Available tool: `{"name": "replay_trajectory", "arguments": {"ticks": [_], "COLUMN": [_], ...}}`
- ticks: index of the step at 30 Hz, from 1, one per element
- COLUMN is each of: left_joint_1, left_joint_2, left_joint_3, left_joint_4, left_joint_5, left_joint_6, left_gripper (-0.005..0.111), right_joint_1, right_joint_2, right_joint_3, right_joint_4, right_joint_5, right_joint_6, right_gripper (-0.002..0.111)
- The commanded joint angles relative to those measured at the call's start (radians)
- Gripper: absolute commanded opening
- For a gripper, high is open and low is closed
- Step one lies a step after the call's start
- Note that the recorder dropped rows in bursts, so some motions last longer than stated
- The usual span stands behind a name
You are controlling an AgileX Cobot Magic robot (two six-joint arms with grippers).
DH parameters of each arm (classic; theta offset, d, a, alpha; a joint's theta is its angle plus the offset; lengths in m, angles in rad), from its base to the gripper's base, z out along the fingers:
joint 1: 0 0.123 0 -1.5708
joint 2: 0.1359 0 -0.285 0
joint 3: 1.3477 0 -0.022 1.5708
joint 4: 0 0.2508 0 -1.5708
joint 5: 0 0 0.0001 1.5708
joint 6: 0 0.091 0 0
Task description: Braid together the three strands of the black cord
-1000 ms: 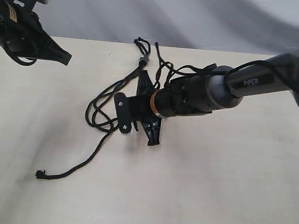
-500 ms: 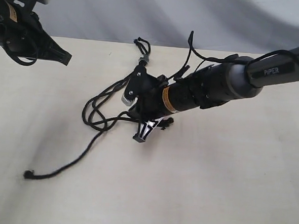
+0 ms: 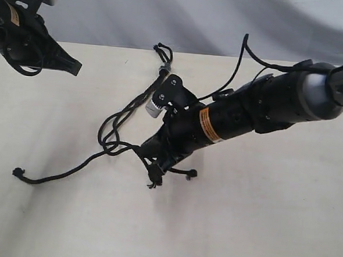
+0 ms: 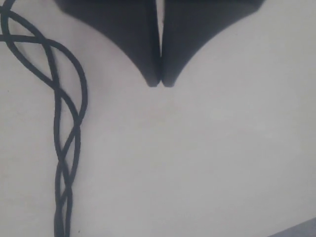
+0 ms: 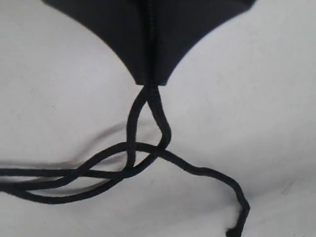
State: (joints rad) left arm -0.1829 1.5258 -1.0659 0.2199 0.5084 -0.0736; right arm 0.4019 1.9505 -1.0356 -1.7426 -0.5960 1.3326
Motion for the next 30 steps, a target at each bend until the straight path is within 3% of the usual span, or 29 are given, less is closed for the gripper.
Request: {"name": "replay_trajectory", "arguments": {"ticks": [1, 8, 17, 21, 23, 25, 30], "left_joint_1": [0.001, 0.001, 0.001, 0.001, 0.001, 0.001, 0.001], "left_joint_2": [-0.004, -0.004, -0.004, -0.004, -0.004, -0.004, -0.004], "left_joint_3": [0.002, 0.002, 0.002, 0.002, 0.002, 0.002, 0.002], "left_joint_4": [0.003, -0.009, -0.019, -0.019, -0.019, -0.019, -0.019], "left_joint_5": [0.003, 0.016, 0.019, 0.015, 0.013, 0.013, 0.013], "left_joint_6": [-0.003, -0.003, -0.003, -0.003, -0.003, -0.005, -0.005], "left_gripper": [0.000, 0.000, 0.000, 0.000, 0.000, 0.000, 0.000], "right_joint_1": [-0.009, 0.001, 0.001, 0.001, 0.023, 0.089, 0.202], "right_joint_2": [-0.079, -0.149, -0.150, -0.193, -0.243, -0.261, -0.226], "right_joint_3": [0.122, 0.288, 0.293, 0.286, 0.270, 0.257, 0.257], "right_joint_4": [-0.002, -0.002, -0.002, -0.002, -0.002, -0.002, -0.002], "right_joint_5": [0.007, -0.027, 0.095, -0.012, 0.042, 0.248, 0.440], "right_joint_6": [0.041, 0.222, 0.222, 0.191, 0.094, 0.062, -0.073], "right_gripper": [0.000, 0.000, 0.000, 0.000, 0.000, 0.000, 0.000]}}
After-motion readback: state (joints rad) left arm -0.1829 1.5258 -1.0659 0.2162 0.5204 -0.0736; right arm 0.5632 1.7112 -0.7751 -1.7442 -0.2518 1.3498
